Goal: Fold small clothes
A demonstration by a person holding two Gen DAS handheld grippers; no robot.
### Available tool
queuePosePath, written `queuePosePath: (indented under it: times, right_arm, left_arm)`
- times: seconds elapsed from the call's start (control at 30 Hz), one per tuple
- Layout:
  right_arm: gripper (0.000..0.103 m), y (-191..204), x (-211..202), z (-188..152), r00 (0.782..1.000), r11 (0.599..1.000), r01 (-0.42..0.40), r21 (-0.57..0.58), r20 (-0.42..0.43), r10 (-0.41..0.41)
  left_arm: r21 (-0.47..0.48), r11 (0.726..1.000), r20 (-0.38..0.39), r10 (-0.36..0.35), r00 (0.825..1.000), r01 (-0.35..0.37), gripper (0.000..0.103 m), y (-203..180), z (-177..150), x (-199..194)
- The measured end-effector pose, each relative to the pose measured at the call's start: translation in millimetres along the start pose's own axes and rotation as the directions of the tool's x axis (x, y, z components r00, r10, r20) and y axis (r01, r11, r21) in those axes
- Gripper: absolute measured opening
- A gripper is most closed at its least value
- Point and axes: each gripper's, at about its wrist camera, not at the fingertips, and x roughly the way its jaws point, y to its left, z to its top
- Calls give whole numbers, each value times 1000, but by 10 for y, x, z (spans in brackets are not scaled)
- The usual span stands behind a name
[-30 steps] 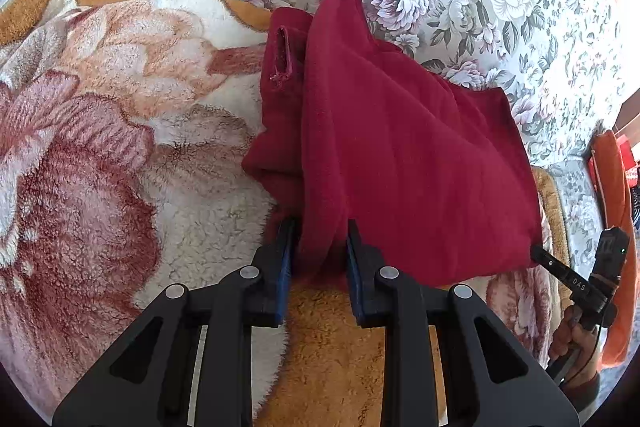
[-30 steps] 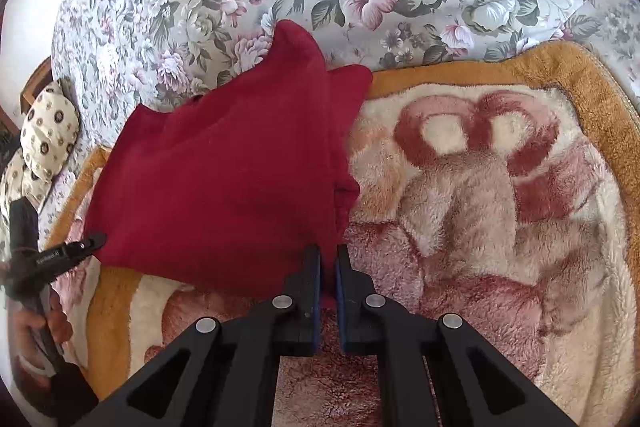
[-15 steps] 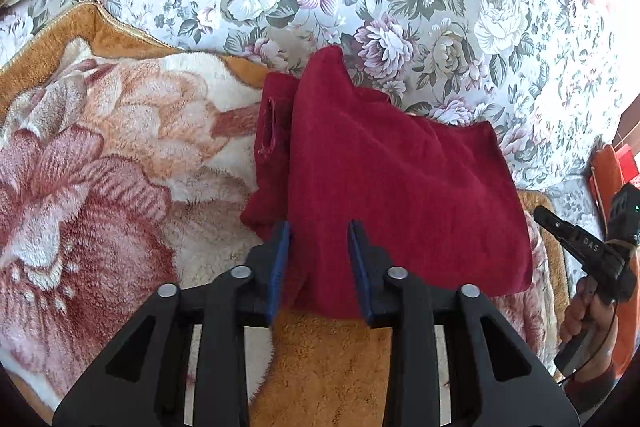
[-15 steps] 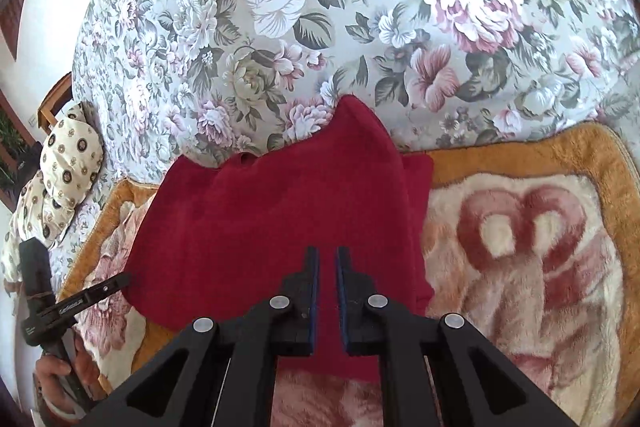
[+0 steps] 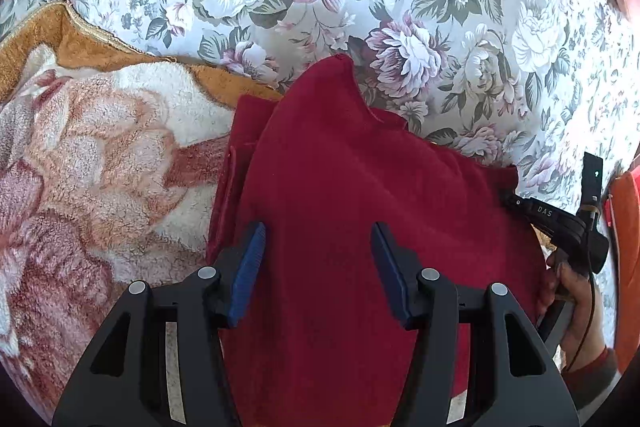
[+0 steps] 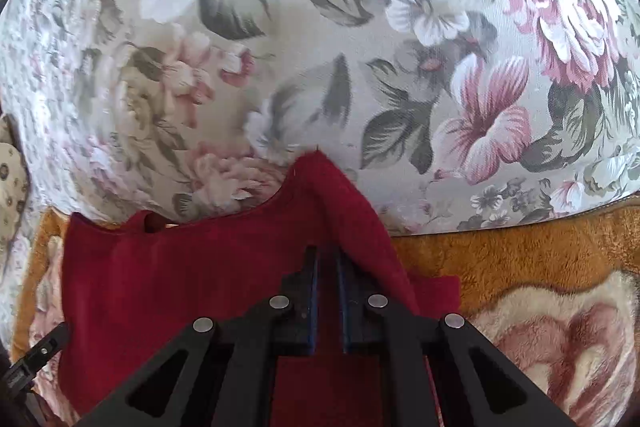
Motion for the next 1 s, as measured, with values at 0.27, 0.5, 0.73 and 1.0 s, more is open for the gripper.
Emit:
queuePosePath:
  times: [0.27,0.5,0.73,1.0]
  right_arm:
    - [7,34,-189,-103,1000,1000,-1,15,23,1]
    - [12,584,-322,-290,993,990,-119,-73,-21,118]
    - [20,809,-11,-396,996,991,-38,-127,-82,27]
    - [24,1532,-474,-308,976,956,-213,-203,-75,202]
  left_arm:
    - [26,1000,28,9,1000,-10,54,0,-33,-9]
    - [28,999,35,26,999,-27,54,-33,-59,-35]
    - [61,998,36,33,999,-35,55,-53,-67,-30]
    - [-102,995,41,-17,999,21,73,257,-274,-535]
